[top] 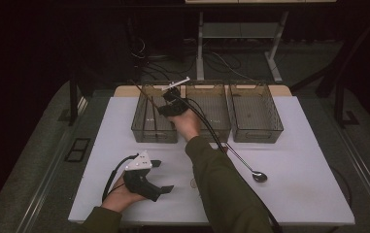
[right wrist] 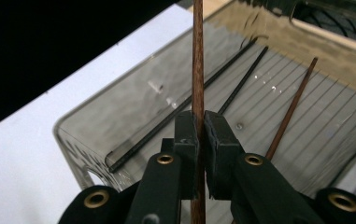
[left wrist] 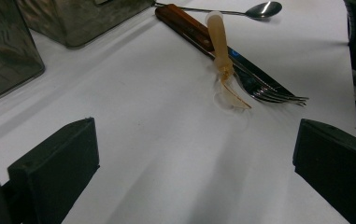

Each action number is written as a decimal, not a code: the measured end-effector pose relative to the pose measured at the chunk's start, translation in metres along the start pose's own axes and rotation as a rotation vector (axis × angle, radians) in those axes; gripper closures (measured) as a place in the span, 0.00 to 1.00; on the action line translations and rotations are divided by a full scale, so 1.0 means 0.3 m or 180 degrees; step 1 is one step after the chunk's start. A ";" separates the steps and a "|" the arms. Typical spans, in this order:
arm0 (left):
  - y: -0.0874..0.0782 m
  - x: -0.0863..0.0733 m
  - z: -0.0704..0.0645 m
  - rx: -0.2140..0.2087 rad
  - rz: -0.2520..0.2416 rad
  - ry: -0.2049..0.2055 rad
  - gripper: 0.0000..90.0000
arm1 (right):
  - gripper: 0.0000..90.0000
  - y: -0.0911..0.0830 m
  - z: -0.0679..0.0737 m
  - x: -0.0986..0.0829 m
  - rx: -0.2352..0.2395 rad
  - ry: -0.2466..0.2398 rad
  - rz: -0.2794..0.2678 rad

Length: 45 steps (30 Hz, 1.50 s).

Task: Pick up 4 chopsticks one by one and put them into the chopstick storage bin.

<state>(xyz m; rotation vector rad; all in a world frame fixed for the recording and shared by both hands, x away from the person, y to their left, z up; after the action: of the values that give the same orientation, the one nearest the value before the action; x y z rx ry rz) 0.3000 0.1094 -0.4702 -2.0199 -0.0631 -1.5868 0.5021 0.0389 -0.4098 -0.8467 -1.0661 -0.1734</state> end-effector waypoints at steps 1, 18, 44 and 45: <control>0.000 0.000 0.000 0.0000 0.0005 -0.0001 0.00 | 0.94 0.009 0.000 -0.007 -0.0003 0.0002 0.0012; 0.001 -0.002 0.005 0.0017 -0.0003 -0.0026 0.00 | 0.62 -0.034 -0.007 -0.032 -0.0027 -0.0092 0.0024; 0.004 -0.007 0.006 0.0082 0.0027 -0.0066 0.00 | 0.43 -0.426 -0.093 -0.194 0.0262 -0.0308 -0.0119; 0.003 -0.007 0.007 0.0088 0.0031 -0.0066 0.00 | 0.43 -0.440 -0.096 -0.200 0.0261 -0.0291 -0.0132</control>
<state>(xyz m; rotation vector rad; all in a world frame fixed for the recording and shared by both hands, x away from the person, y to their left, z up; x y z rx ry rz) 0.3015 0.1101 -0.4729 -2.0128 -0.0826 -1.5508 0.4250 -0.0864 -0.3960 -0.7647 -1.1694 -0.1258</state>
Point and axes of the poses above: each handheld gripper's, and its own axes: y roughly forward along the jaws, x roughly out of its top, z roughly to its left, the point moved 6 cm from there along y, roughly forward along the jaws, and after that the axes turned 9 degrees about -z, right-handed, at the moved point
